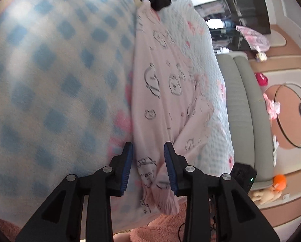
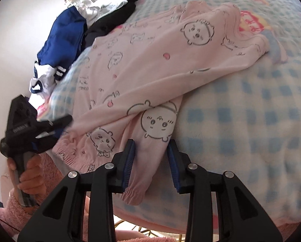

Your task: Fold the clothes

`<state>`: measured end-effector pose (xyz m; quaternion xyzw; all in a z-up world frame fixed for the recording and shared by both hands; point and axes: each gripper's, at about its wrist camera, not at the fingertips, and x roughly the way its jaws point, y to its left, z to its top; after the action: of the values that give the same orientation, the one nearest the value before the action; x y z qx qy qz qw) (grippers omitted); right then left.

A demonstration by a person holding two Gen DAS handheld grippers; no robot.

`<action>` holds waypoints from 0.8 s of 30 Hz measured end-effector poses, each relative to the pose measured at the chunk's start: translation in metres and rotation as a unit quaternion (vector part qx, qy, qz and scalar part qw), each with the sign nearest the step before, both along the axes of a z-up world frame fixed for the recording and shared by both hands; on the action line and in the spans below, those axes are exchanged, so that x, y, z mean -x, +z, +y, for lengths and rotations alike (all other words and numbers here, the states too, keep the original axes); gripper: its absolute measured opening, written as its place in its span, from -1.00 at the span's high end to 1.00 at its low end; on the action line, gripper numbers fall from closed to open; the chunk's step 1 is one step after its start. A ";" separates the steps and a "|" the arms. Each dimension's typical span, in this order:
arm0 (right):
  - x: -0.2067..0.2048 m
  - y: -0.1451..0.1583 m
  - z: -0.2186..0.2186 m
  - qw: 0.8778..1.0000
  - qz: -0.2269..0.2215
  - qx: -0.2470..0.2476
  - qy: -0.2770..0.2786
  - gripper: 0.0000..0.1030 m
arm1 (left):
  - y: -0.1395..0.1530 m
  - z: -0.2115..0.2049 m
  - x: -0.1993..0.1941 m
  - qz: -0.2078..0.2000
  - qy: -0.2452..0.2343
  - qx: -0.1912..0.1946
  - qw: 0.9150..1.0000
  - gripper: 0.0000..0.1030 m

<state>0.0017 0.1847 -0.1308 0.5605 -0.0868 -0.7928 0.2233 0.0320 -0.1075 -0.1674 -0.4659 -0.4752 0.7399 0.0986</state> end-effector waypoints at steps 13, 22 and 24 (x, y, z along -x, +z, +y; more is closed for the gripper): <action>-0.002 -0.007 -0.004 1.000 0.005 -0.001 -0.012 0.27 | 0.009 0.013 0.001 -0.003 -0.018 0.099 0.995 0.94; -0.004 0.003 0.000 1.000 0.014 -0.005 -0.027 0.27 | 0.028 0.015 -0.014 0.009 -0.024 0.151 0.988 0.89; -0.006 0.018 0.004 0.999 0.038 0.007 -0.034 0.26 | 0.037 0.021 -0.016 0.037 -0.030 0.166 0.985 0.88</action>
<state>0.0078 0.1885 -0.1132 0.5247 -0.1031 -0.8202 0.2032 0.0484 -0.0867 -0.1309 -0.4620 -0.3277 0.8219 0.0595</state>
